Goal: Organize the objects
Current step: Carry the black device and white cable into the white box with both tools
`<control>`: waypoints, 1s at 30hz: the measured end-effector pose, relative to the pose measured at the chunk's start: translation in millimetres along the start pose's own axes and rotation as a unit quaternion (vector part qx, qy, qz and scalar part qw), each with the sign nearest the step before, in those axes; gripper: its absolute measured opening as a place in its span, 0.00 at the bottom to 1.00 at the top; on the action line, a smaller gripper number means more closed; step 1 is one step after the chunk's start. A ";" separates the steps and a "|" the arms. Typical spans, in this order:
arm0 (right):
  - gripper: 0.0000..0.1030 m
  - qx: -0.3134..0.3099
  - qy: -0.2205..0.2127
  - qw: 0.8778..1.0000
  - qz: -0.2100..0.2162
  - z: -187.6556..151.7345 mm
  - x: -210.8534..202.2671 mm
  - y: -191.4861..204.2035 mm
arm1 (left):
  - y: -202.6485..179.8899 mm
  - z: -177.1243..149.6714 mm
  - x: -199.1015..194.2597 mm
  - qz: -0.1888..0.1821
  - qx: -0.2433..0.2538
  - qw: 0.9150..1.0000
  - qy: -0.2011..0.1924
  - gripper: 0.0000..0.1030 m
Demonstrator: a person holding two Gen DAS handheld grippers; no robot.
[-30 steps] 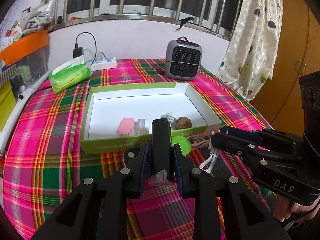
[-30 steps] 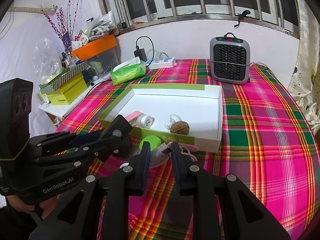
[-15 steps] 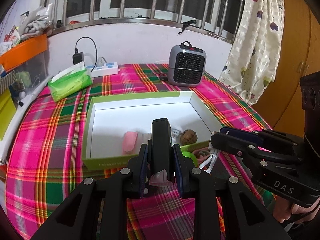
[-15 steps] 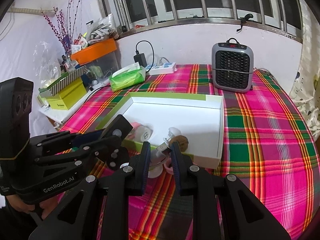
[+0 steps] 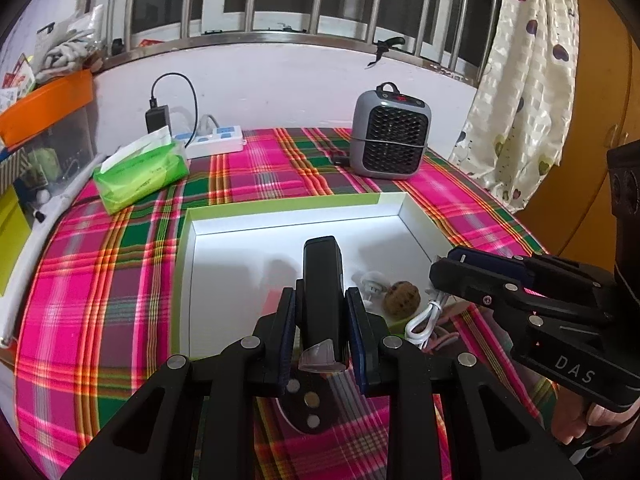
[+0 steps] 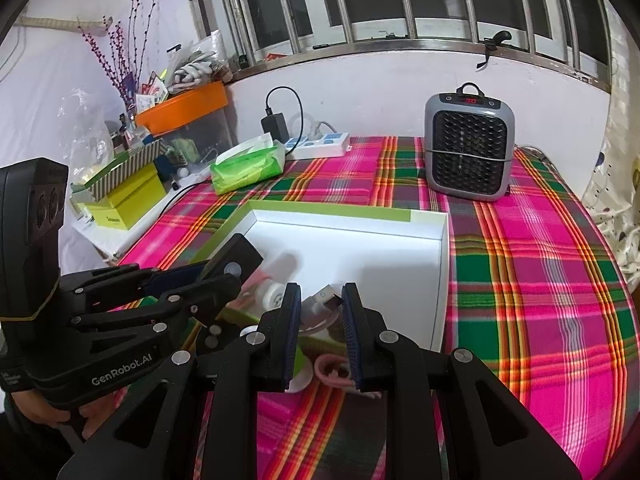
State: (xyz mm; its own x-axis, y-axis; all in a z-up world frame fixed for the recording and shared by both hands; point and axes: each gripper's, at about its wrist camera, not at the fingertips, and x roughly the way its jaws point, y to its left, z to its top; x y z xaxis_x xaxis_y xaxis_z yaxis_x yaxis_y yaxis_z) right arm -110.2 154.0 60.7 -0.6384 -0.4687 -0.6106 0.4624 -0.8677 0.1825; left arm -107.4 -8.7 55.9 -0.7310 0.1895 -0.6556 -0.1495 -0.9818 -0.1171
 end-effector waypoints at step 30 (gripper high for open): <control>0.22 0.056 0.030 0.998 -0.027 19.8 57.1 -35.6 | 9.3 14.6 37.3 -0.002 -0.020 1.000 0.016 0.21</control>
State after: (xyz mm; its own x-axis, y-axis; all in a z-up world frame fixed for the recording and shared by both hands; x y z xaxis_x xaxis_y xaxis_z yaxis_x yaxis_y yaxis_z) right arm -175.3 154.8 34.5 -0.6206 -0.4132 -0.6664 0.3552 -0.9058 0.2309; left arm -145.8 -10.5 41.3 -0.7093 0.1926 -0.6780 -0.1251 -0.9811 -0.1478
